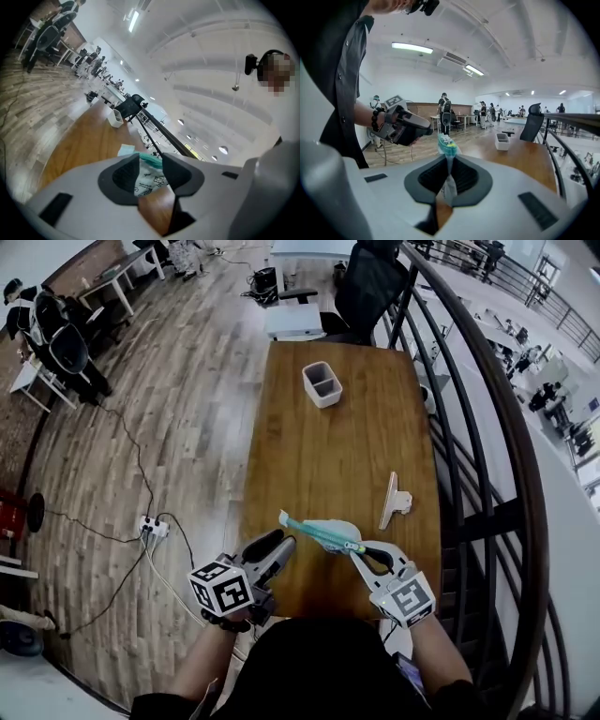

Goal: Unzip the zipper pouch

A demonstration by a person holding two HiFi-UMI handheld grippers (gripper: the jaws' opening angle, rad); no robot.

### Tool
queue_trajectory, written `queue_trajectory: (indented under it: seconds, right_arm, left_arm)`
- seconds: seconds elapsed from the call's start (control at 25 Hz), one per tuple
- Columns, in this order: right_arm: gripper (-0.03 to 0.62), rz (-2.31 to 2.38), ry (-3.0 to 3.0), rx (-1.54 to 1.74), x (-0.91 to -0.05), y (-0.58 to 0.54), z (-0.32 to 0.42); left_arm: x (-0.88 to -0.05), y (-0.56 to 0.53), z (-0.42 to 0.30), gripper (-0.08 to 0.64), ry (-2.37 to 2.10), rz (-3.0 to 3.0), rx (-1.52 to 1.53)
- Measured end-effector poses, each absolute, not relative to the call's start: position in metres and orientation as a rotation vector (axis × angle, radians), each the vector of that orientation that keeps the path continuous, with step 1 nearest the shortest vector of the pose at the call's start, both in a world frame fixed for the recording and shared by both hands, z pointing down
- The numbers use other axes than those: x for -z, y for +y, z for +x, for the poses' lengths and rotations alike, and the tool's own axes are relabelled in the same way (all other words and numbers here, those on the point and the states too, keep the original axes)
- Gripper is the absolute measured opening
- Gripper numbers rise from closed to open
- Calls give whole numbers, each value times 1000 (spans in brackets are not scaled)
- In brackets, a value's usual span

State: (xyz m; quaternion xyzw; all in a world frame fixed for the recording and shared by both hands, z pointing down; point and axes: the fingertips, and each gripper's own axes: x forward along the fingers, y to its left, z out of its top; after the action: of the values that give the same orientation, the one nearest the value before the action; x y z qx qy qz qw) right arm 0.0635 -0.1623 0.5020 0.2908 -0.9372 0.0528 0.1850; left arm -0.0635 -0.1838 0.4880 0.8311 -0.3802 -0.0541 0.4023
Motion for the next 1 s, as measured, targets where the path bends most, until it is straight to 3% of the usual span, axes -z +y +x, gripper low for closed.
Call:
queue_trajectory:
  seconds: [0.44,1.0]
  right_arm:
    - [8,769,-2577,-18,-501,-158,43]
    - [8,719,-2405,246,-497,-152,40]
  left_arm:
    - [-460,-163,-1,152,-701,2309,45]
    - [-469,-154,25,129,-603,2349,-123]
